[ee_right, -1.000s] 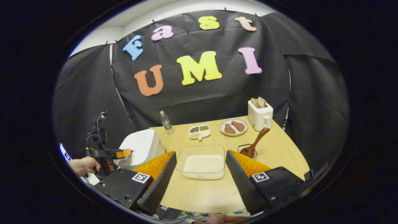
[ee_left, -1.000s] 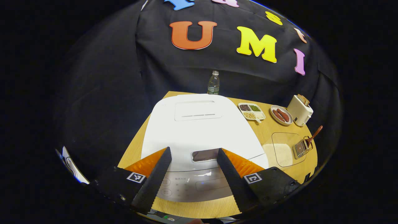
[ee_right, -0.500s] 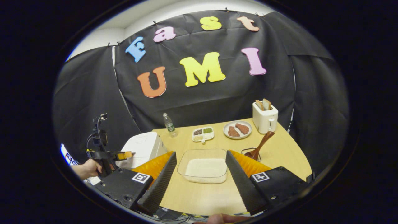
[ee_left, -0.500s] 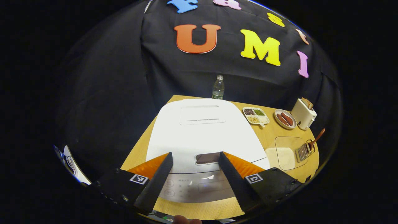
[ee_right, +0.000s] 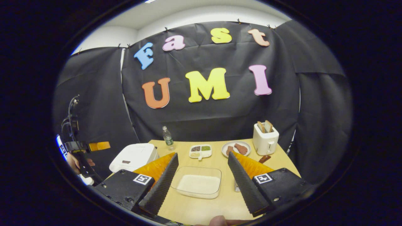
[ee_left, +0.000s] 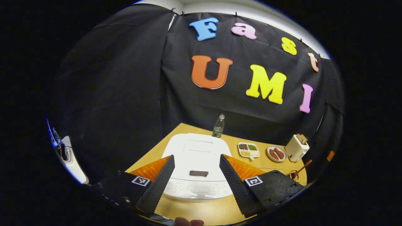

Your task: Close the left gripper, press the button to open the rice cooker; take a wooden spoon from the chopstick holder with the right hand, scoop a spoonful of rice and pour it into the rice cooker, then put the wooden spoon back into the chopstick holder.

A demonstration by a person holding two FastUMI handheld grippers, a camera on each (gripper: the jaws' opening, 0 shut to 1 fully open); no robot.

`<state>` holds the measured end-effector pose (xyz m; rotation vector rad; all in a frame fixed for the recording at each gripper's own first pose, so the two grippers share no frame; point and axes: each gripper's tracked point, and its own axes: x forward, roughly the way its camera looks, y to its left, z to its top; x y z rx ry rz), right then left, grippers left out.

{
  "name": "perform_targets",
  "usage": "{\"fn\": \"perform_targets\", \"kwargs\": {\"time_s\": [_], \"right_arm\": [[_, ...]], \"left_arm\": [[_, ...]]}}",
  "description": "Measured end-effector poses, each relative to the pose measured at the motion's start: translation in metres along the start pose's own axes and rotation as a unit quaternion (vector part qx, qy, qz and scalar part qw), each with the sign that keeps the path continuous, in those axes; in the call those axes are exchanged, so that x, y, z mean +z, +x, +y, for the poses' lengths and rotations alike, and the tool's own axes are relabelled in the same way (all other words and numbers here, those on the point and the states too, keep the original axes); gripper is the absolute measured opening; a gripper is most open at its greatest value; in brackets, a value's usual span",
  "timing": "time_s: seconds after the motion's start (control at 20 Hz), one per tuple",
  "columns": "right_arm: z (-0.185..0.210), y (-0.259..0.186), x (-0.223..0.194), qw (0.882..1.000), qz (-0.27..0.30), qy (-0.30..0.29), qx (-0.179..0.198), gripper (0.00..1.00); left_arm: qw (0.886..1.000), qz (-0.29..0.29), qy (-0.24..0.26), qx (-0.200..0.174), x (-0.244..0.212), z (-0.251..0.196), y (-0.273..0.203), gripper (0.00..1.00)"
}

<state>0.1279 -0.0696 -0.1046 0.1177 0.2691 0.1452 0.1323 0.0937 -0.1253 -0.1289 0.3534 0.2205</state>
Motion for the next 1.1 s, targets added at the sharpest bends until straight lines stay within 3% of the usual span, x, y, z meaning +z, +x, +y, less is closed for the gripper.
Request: {"fn": "perform_targets", "kwargs": {"time_s": [0.25, 0.65, 0.85, 1.1], "right_arm": [[0.043, -0.061, 0.022, 0.999, -0.051, -0.011, 0.002, 1.00], [0.088, -0.185, 0.011, 0.996, -0.085, -0.016, -0.018, 0.99], [0.100, -0.230, 0.006, 0.995, -0.091, -0.024, -0.029, 1.00], [0.113, -0.256, 0.006, 0.994, -0.100, -0.034, -0.026, 1.00]], "left_arm": [[0.999, -0.047, -0.008, -0.027, 0.037, -0.012, -0.095, 0.94], [0.994, -0.089, -0.003, -0.065, 0.021, -0.008, -0.231, 0.95], [0.990, -0.118, 0.008, -0.082, 0.019, -0.015, -0.280, 0.95], [0.988, -0.123, 0.000, -0.097, 0.006, -0.024, -0.318, 0.95]]}}
